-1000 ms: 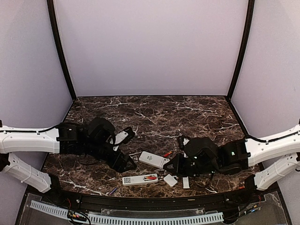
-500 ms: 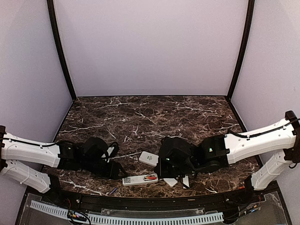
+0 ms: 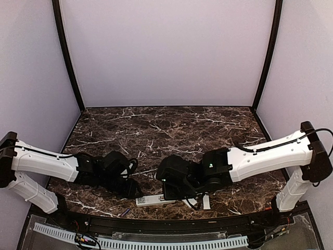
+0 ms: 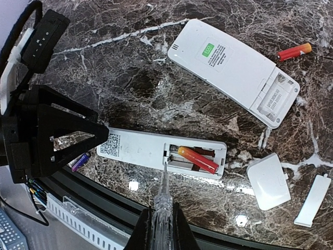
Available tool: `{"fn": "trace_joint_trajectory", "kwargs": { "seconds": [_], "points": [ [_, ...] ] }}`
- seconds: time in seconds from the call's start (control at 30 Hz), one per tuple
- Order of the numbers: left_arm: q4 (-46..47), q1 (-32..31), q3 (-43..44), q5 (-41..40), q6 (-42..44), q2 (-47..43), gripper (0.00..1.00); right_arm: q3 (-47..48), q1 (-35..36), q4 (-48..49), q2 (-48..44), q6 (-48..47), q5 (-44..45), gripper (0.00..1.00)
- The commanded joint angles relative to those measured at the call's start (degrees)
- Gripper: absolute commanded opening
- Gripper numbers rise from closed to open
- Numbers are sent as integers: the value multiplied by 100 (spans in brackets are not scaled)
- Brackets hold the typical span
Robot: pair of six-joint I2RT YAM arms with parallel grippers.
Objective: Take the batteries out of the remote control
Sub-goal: Remove the battery from the remote control without the battery cover.
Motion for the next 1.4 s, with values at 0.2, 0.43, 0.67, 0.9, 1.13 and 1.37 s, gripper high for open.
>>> {"fn": "trace_joint_trajectory", "kwargs": {
  "seconds": [0.2, 0.43, 0.67, 0.9, 1.13, 1.37],
  "points": [
    [-188, 17, -58, 29, 106, -76, 40, 522, 96, -606, 405, -147, 256, 0],
    [-85, 18, -163, 160, 71, -93, 39, 688, 106, -678, 580, -201, 282, 0],
    [-159, -35, -171, 137, 57, -60, 38, 844, 114, -794, 675, -227, 364, 0],
    [187, -126, -327, 304, -107, -28, 38, 1041, 112, -964, 852, -270, 434, 0],
    [225, -231, -320, 266, -176, 53, 37, 1206, 117, -1159, 982, -292, 471, 0],
    [235, -269, -300, 266, -193, 107, 34, 1289, 130, -1532, 1021, -149, 517, 0]
  ]
}}
